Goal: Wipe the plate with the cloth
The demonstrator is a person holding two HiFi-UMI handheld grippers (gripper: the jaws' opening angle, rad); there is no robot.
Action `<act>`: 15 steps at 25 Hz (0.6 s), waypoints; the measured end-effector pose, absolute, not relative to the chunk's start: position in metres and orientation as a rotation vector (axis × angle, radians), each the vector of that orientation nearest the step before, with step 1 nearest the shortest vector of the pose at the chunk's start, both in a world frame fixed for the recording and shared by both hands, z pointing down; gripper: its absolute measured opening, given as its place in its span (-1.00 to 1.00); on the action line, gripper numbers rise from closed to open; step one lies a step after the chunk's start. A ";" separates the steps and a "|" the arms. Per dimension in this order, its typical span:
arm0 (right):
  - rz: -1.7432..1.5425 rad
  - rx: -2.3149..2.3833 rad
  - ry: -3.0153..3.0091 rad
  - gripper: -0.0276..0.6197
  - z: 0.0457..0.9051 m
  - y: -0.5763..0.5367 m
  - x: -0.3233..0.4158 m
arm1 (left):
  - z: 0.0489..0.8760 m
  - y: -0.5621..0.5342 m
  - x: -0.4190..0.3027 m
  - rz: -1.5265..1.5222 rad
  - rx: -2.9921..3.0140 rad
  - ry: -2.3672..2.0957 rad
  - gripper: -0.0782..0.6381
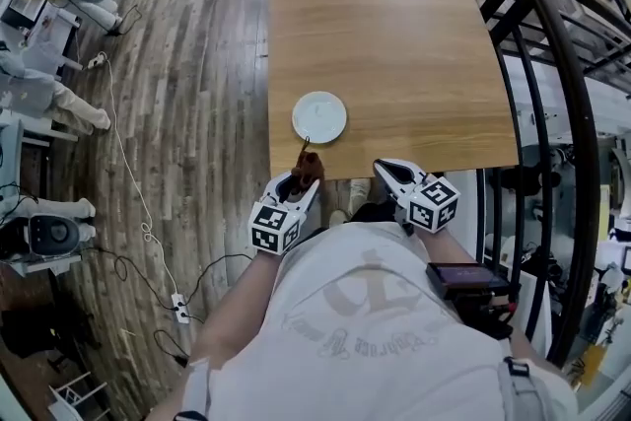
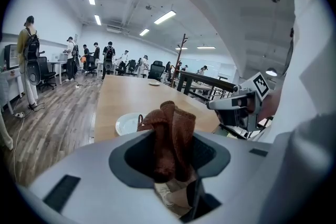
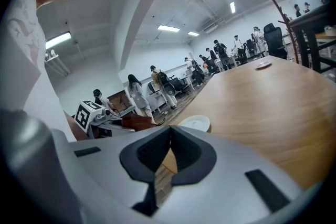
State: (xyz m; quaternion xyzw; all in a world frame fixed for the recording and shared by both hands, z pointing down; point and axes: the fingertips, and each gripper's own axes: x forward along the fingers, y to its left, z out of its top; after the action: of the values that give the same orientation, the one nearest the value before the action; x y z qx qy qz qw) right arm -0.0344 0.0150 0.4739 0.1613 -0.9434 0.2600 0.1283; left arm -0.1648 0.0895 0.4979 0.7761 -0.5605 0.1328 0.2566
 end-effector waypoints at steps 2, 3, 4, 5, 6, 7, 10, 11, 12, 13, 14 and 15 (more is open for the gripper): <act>0.763 0.447 -2.751 -0.87 0.476 0.007 -0.043 | 0.501 0.082 -0.170 0.378 2.096 -1.522 -0.31; 0.766 0.436 -2.755 -0.87 0.477 0.003 -0.046 | 0.503 0.077 -0.173 0.385 2.088 -1.526 -0.31; 0.768 0.427 -2.757 -0.87 0.478 -0.003 -0.049 | 0.504 0.071 -0.176 0.389 2.081 -1.532 -0.31; 0.770 0.421 -2.758 -0.87 0.480 -0.009 -0.051 | 0.505 0.065 -0.179 0.390 2.075 -1.538 -0.31; 0.774 0.418 -2.756 -0.87 0.482 -0.015 -0.052 | 0.506 0.058 -0.182 0.391 2.071 -1.543 -0.31; 0.781 0.418 -2.754 -0.87 0.484 -0.021 -0.054 | 0.506 0.051 -0.185 0.393 2.066 -1.548 -0.31; 0.808 0.418 -2.749 -0.87 0.490 -0.040 -0.062 | 0.506 0.034 -0.195 0.404 2.052 -1.557 -0.31; 0.811 0.413 -2.749 -0.87 0.489 -0.044 -0.066 | 0.506 0.030 -0.198 0.405 2.048 -1.557 -0.31; 0.811 0.407 -2.749 -0.87 0.488 -0.048 -0.071 | 0.505 0.027 -0.201 0.406 2.045 -1.558 -0.31; 0.810 0.400 -2.750 -0.87 0.486 -0.051 -0.076 | 0.504 0.023 -0.206 0.406 2.043 -1.560 -0.31; 0.806 0.392 -2.751 -0.87 0.484 -0.055 -0.082 | 0.502 0.018 -0.212 0.403 2.040 -1.566 -0.31; 0.802 0.384 -2.753 -0.87 0.482 -0.060 -0.087 | 0.500 0.013 -0.218 0.397 2.035 -1.575 -0.31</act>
State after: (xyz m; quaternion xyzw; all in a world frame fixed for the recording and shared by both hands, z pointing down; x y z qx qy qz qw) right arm -0.0870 -0.0597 0.4825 0.1316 -0.9443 0.2750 0.1240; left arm -0.2177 0.0131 0.4996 0.7535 -0.5831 0.1472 0.2655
